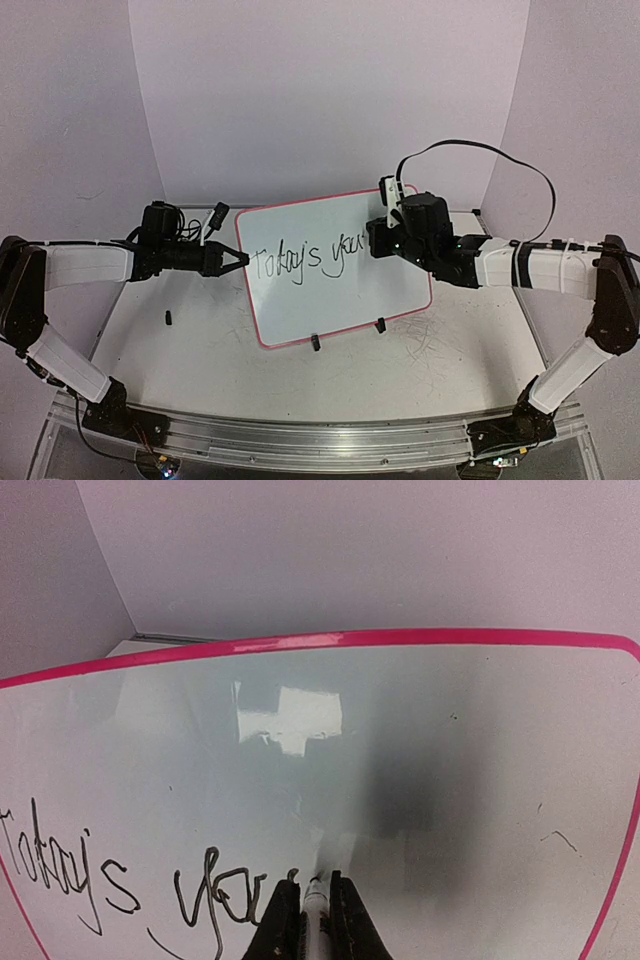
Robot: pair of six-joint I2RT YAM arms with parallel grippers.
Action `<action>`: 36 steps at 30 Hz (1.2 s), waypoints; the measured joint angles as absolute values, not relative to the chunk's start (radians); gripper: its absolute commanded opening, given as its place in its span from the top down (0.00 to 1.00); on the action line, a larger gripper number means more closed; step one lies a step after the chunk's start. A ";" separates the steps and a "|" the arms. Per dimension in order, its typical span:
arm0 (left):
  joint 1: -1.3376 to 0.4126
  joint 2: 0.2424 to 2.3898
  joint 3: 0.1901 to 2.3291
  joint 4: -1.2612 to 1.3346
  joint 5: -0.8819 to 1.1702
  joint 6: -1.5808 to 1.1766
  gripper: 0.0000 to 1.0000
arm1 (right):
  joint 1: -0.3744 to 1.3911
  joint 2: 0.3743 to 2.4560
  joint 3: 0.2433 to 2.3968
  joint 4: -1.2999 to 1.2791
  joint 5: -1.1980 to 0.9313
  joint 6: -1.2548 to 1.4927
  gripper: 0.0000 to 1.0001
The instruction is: Write a sentence on the whiteboard
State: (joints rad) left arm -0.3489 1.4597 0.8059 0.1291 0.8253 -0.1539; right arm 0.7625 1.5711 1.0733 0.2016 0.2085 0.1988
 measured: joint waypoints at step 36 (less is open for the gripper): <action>-0.349 1.460 0.806 0.129 0.823 -0.154 1.00 | 0.760 1.573 1.074 0.194 0.209 0.243 1.00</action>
